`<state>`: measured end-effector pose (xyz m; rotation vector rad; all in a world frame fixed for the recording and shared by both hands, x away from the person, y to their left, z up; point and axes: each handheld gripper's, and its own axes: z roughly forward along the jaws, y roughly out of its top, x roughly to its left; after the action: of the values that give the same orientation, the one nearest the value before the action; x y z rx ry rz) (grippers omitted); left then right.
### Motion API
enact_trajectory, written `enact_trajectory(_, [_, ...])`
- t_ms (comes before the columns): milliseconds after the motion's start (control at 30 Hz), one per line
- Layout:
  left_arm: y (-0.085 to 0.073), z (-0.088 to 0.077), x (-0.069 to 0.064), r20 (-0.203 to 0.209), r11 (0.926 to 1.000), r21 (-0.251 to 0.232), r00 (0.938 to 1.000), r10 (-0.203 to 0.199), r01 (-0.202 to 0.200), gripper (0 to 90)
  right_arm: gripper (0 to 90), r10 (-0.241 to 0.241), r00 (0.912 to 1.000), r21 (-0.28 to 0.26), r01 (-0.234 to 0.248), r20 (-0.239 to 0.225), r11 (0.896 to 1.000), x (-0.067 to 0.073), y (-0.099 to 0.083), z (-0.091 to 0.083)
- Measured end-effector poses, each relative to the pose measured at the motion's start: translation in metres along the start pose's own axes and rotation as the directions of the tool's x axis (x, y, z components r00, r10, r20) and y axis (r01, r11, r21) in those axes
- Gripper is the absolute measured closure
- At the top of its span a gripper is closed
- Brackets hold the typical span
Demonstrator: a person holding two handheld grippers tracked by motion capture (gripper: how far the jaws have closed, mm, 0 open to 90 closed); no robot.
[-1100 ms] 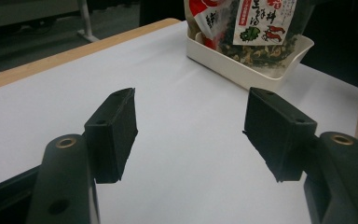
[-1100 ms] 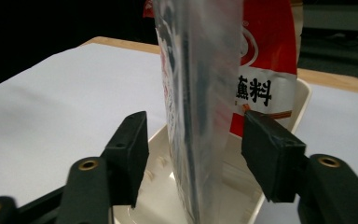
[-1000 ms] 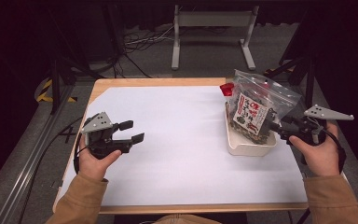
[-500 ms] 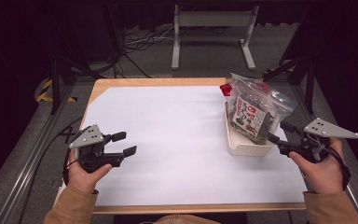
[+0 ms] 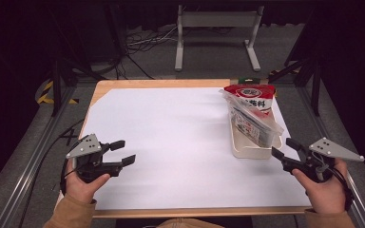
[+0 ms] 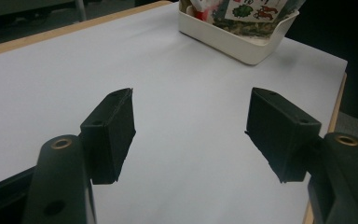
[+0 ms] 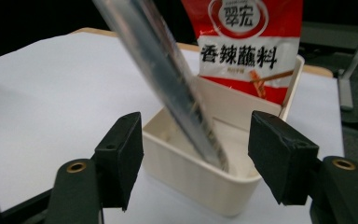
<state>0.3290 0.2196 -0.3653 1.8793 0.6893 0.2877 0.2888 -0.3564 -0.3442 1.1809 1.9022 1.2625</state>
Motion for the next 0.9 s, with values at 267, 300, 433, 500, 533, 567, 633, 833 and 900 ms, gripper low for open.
enact_trajectory(267, [-0.003,0.0,-0.004,0.012,0.9999,-0.005,0.9999,0.01,-0.01,32.6,38.8,-0.056,0.9898,-0.011,0.055,-0.131,0.998,0.023,-0.009,-0.003])
enact_trajectory(300, [-0.004,0.0,-0.005,0.015,0.9999,-0.004,0.9998,0.014,-0.014,32.4,39.0,-0.067,0.9869,-0.01,0.066,-0.147,0.998,0.026,-0.01,-0.001])
enact_trajectory(433, [-0.007,-0.001,-0.006,0.024,0.9998,-0.006,0.9996,0.018,-0.018,32.1,38.2,-0.127,0.9686,-0.026,0.124,-0.214,0.992,0.034,-0.011,0.009])
enact_trajectory(500, [-0.009,-0.001,-0.006,0.03,0.9998,-0.009,0.9994,0.02,-0.02,31.9,37.7,-0.143,0.9611,-0.03,0.14,-0.236,0.99,0.037,-0.012,0.015])
enact_trajectory(533, [-0.011,-0.001,-0.006,0.033,0.9997,-0.014,0.9992,0.02,-0.02,31.8,37.5,-0.147,0.9582,-0.032,0.144,-0.245,0.989,0.038,-0.013,0.018])
enact_trajectory(567, [-0.012,-0.002,-0.005,0.037,0.9998,-0.012,0.9992,0.017,-0.017,31.7,37.2,-0.153,0.9536,-0.028,0.151,-0.26,0.988,0.04,-0.014,0.022])
enact_trajectory(633, [-0.014,-0.001,-0.006,0.041,0.9999,-0.014,0.9991,0.009,-0.009,31.6,36.6,-0.162,0.9461,-0.027,0.161,-0.28,0.987,0.042,-0.015,0.029])
enact_trajectory(833, [-0.018,0.0,-0.005,0.054,0.9998,-0.016,0.9984,0.015,-0.014,30.8,34.7,-0.182,0.9222,-0.02,0.186,-0.341,0.982,0.048,-0.022,0.051])
enact_trajectory(900, [-0.019,0.001,-0.004,0.055,0.9998,-0.016,0.9984,0.014,-0.013,30.8,34.6,-0.181,0.917,-0.016,0.188,-0.355,0.982,0.048,-0.024,0.056])
